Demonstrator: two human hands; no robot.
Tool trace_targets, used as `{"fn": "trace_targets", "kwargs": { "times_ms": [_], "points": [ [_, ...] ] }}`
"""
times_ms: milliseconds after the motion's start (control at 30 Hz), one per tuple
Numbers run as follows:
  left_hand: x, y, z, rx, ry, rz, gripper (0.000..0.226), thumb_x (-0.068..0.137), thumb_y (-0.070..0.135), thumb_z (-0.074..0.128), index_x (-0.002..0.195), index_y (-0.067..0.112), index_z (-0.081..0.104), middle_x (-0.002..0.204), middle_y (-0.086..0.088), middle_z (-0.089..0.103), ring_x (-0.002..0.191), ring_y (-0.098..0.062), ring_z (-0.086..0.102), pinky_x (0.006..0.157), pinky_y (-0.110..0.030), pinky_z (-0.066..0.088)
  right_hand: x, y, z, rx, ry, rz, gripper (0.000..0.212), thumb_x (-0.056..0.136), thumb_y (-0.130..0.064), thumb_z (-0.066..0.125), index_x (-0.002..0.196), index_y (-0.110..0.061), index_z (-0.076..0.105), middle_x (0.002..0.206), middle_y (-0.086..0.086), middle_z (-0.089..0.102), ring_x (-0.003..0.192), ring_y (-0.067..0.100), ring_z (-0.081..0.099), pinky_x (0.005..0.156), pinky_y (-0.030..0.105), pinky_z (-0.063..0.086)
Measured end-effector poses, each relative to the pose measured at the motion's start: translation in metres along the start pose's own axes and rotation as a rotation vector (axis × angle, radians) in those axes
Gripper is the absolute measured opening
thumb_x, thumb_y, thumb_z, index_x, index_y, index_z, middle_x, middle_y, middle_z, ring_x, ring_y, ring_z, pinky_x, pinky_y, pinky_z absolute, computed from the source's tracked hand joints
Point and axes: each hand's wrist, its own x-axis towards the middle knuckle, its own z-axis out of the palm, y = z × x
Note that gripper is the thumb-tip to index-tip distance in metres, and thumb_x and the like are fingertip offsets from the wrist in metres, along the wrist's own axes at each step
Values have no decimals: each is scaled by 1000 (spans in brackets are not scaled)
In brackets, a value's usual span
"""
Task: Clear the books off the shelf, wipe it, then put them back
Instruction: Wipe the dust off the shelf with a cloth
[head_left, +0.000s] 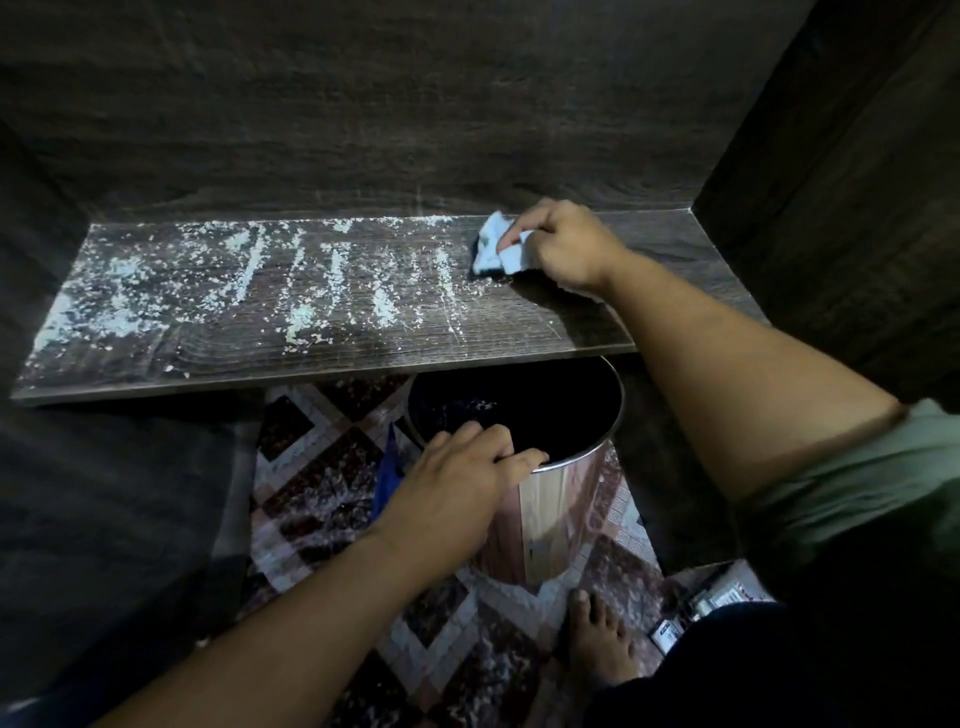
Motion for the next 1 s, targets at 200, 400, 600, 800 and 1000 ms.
{"fn": "trace_targets", "kwargs": {
  "times_ms": [200,400,600,800,1000],
  "points": [
    [-8,2,-1,-12,-11,16,70,65,-5,76,126,27,61,87,7,45,78,-14,42,65,-26,30,-6,41,-2,-366,136,151,44,96,-39,38,139,-41,44,150,6,34,135,31,31,111,53,26],
    [-24,3,-4,-19,1,75,67,66,3,79,123,28,57,87,7,48,79,-14,42,63,-25,31,-7,28,13,-411,-15,66,45,100,-39,36,144,-45,35,160,0,20,144,25,19,115,48,15],
    [-29,2,-1,20,-30,117,66,64,3,80,122,28,62,88,6,48,79,-15,40,64,-26,32,-21,15,24,-316,-43,-21,44,98,-25,41,135,-47,48,158,-3,27,144,25,22,116,44,15],
    [-33,0,-2,6,-15,136,66,63,1,80,121,27,61,89,5,49,79,-15,42,63,-28,39,-47,11,25,-223,-111,-96,47,93,-14,43,126,-43,59,154,1,35,142,26,27,117,47,19],
    [-30,0,1,-4,-10,131,58,72,6,77,123,27,59,87,5,46,78,-16,44,64,-30,40,-82,6,19,-185,-173,-149,44,91,-11,47,120,-39,65,149,3,42,139,25,33,115,47,23]
  ]
}}
